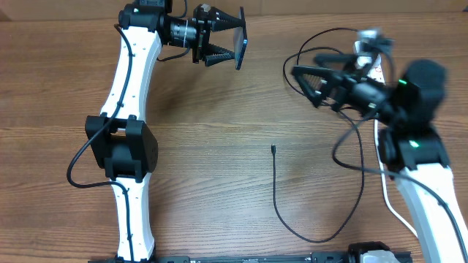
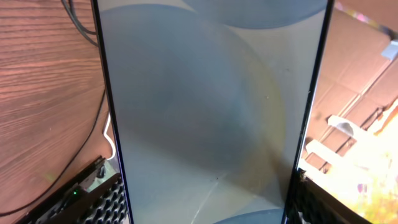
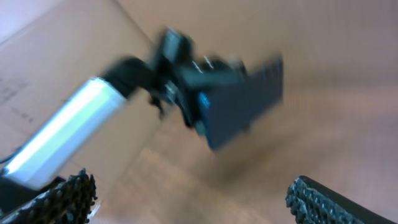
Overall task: Plug charger to phone and switch on socket
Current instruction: 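Move the right gripper toward the phone held by the left gripper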
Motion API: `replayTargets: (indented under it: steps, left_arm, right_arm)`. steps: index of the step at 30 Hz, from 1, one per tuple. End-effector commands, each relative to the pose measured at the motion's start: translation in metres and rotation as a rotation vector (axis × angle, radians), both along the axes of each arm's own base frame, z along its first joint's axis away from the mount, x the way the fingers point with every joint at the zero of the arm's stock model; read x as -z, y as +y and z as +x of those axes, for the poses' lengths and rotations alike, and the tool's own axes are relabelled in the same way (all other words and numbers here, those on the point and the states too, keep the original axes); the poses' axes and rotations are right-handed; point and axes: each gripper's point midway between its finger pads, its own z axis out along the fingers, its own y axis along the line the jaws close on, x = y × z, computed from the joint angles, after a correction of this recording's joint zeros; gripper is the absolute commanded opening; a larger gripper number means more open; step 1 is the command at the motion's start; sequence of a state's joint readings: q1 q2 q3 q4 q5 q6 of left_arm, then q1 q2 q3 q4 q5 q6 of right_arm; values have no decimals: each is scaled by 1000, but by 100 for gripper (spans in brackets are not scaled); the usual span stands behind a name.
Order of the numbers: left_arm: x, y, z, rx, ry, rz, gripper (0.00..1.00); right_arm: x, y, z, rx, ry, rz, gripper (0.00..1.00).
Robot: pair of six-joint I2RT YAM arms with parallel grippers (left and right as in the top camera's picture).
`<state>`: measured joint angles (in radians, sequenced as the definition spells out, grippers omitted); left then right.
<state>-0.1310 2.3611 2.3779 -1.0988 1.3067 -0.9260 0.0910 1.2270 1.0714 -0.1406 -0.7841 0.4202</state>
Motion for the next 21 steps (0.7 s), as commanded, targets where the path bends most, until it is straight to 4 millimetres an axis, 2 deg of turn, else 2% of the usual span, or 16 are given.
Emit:
replayTargets:
  steps: [1,4,7,10,15,19,21]
  left_arm:
    - [-8,-1,1,-8,1,1,61]
    - [-4,0,4,-23,4,23,60]
    - [1,1,7,-41,0,55,60]
    - [4,1,8,-48,-3,72,60]
    - [9,-5,7,-49,-7,100,60]
    - [10,-11,5,-41,-5,106,60]
    - [10,-12,4,-38,-5,106,60]
  right_arm:
    - [14,3,26,187,109,-76,100]
    - [29,-1,36,356,180,-262,100]
    - [26,1,40,453,218,-368,100]
    - [25,23,42,427,230,-386,100]
    - [40,57,50,385,243,-376,100]
    - [48,71,60,416,218,-390,99]
    - [52,76,62,428,218,-393,95]
